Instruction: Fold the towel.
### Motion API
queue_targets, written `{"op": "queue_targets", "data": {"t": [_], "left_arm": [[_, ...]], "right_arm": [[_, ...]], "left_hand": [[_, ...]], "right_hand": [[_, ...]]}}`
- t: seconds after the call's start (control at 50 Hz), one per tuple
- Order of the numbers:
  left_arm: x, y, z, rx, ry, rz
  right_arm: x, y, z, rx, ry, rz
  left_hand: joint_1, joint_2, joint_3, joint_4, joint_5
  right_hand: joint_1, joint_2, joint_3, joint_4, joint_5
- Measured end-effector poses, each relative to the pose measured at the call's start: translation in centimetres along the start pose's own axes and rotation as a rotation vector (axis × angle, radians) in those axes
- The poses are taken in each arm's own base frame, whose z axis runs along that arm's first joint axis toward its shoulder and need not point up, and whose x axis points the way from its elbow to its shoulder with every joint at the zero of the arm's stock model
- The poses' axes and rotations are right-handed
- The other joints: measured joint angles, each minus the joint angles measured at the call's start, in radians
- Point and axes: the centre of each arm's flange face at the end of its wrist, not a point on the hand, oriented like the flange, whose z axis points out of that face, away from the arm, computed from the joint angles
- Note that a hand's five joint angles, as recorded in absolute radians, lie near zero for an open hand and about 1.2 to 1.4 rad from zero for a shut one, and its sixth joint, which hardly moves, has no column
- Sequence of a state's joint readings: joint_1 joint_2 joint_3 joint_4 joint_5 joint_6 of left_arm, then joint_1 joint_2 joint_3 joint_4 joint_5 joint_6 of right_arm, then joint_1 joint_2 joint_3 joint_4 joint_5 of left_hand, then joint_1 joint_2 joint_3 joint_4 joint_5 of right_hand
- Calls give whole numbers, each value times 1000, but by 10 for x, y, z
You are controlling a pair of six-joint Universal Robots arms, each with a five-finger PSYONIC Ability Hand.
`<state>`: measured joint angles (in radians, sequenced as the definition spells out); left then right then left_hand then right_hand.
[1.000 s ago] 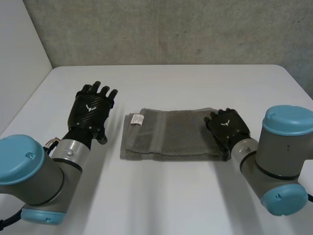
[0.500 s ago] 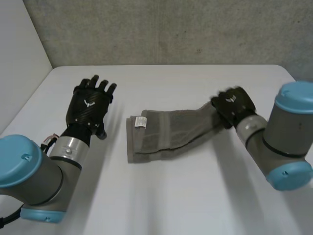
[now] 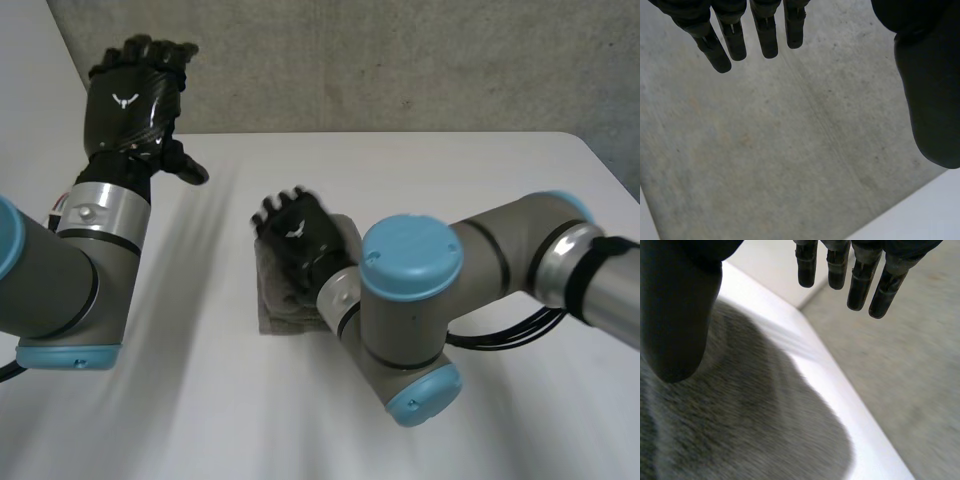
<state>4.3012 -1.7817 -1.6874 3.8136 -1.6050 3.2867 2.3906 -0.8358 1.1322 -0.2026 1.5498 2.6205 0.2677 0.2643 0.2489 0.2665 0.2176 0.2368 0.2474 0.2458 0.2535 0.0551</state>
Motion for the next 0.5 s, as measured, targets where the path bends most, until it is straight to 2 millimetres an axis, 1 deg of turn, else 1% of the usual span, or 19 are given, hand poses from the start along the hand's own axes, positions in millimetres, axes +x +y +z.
{"op": "queue_targets", "data": {"t": [0.06,0.12,0.2,0.24,0.28,0.34,0.38,0.4,0.44,0.46,0.5], "left_arm": [[2,7,1,-33,9,-21],[8,20,0,-93,27,-41],[18,40,-3,-181,57,-57],[24,50,-6,-228,74,-63],[32,64,-11,-292,98,-68],[41,79,-18,-366,124,-70],[47,92,-25,-429,149,-70],[49,95,-27,-444,155,-70],[54,105,-34,-495,176,-68],[55,108,-36,-506,181,-68],[59,118,-42,-547,199,-66]], "right_arm": [[16,-10,-5,-7,80,43],[38,-21,-13,-2,156,119],[58,-20,-18,-19,199,195],[63,-16,-19,-36,203,216],[66,-7,-20,-74,186,237],[65,8,-19,-126,153,251],[61,24,-17,-179,119,262],[60,27,-16,-189,113,263],[55,42,-14,-234,87,270],[54,46,-14,-243,82,272],[50,60,-12,-279,65,276]], "left_hand": [[0,0,0,0,0],[0,0,0,0,1],[0,0,0,0,0],[0,0,0,0,0],[0,0,0,0,0],[0,0,0,0,0],[0,0,0,0,1],[0,0,0,0,0],[0,0,0,0,0],[0,0,0,0,1],[0,0,0,0,1]], "right_hand": [[0,0,0,0,0],[-1,0,0,0,0],[-1,0,0,0,0],[-1,0,0,0,0],[-4,0,0,0,0],[-4,0,0,0,0],[-5,0,0,0,0],[-5,0,0,0,0],[-5,0,0,0,0],[-5,0,0,0,0],[-5,0,0,0,0]]}}
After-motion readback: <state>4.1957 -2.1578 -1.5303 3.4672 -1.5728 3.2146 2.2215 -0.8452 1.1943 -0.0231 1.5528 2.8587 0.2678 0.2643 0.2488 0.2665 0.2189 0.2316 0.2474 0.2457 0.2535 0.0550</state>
